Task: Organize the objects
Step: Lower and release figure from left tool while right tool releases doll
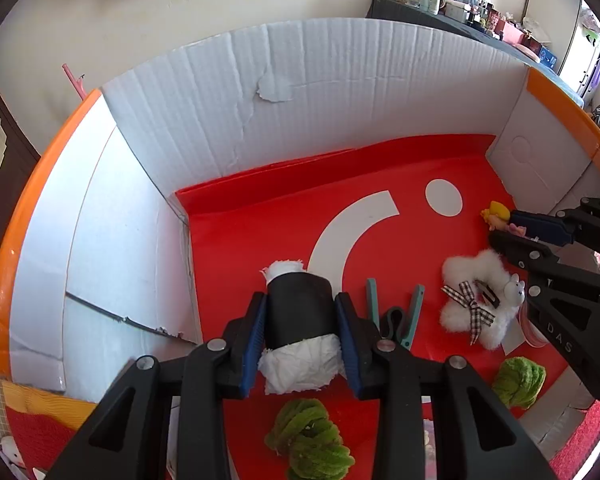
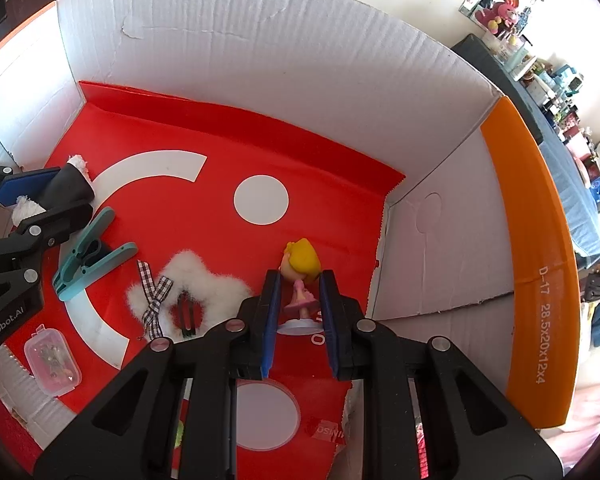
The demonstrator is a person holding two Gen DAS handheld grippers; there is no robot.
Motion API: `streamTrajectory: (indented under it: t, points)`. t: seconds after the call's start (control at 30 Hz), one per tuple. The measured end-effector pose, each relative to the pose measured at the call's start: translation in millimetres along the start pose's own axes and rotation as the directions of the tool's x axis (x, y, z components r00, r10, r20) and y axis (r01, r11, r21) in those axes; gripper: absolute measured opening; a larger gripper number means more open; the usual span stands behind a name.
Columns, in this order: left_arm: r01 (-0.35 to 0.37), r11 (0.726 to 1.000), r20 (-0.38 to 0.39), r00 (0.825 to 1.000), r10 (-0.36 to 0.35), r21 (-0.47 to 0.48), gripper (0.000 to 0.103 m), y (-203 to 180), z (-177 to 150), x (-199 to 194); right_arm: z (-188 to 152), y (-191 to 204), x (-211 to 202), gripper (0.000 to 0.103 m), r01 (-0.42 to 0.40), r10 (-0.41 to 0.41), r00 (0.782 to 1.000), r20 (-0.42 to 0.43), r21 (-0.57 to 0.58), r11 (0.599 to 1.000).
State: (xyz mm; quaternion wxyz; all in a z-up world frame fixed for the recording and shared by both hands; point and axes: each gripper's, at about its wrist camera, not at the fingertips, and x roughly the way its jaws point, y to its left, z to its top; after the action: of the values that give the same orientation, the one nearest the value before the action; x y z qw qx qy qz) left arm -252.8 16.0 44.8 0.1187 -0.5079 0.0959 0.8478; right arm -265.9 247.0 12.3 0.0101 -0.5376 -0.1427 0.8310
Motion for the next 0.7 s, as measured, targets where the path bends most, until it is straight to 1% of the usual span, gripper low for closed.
streamTrajectory:
  t: [0.7]
  points:
    - [0.001, 1.0, 0.0, 1.0, -0.001, -0.001, 0.037, 0.1, -5.6, -8.7, -3.4, 4.2, -2.4, 0.019, 0.004, -0.004, 1.0, -0.003, 0.006, 1.0]
